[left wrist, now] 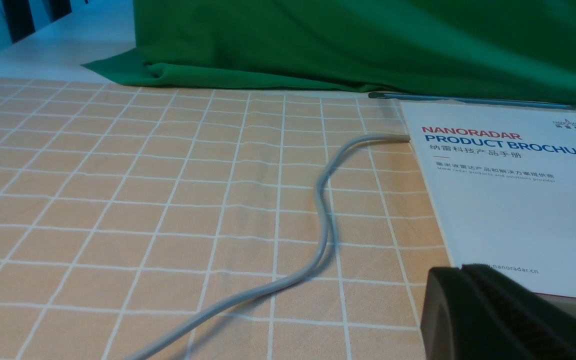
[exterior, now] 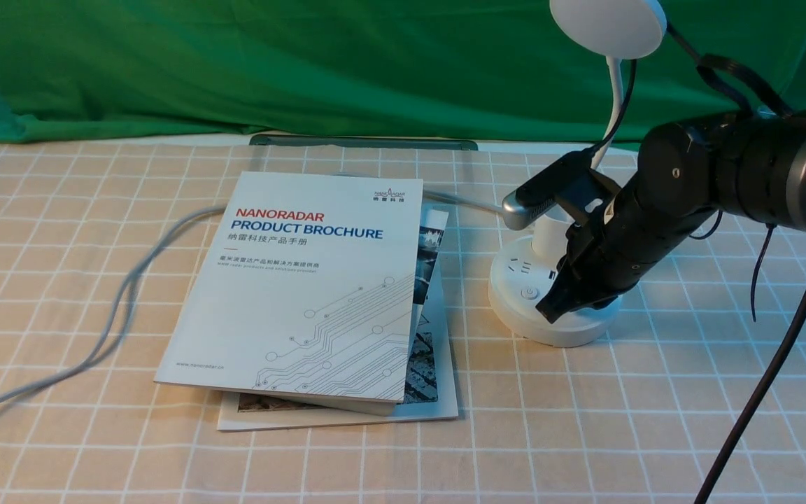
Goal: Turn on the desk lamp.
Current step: Use the right arm to press the button switch on the lamp holder
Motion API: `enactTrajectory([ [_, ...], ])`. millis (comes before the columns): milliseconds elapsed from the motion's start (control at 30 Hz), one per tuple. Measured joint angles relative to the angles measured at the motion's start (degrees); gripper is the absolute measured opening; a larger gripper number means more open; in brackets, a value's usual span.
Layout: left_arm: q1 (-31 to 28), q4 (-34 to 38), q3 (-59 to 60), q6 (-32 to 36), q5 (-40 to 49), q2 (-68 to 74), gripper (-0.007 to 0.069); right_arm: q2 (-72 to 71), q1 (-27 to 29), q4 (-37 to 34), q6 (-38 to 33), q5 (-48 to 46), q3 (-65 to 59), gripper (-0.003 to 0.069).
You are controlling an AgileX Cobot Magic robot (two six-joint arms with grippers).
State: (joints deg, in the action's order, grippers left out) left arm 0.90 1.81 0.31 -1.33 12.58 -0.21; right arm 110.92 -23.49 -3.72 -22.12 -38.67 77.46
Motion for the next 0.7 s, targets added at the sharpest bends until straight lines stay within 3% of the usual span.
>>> enactTrajectory([
  [700,0.0,0.0,0.0,0.0,0.0,0.0,0.0021,1.55,-0.05,2.69,1.48,0.79,0.2,0.0034],
])
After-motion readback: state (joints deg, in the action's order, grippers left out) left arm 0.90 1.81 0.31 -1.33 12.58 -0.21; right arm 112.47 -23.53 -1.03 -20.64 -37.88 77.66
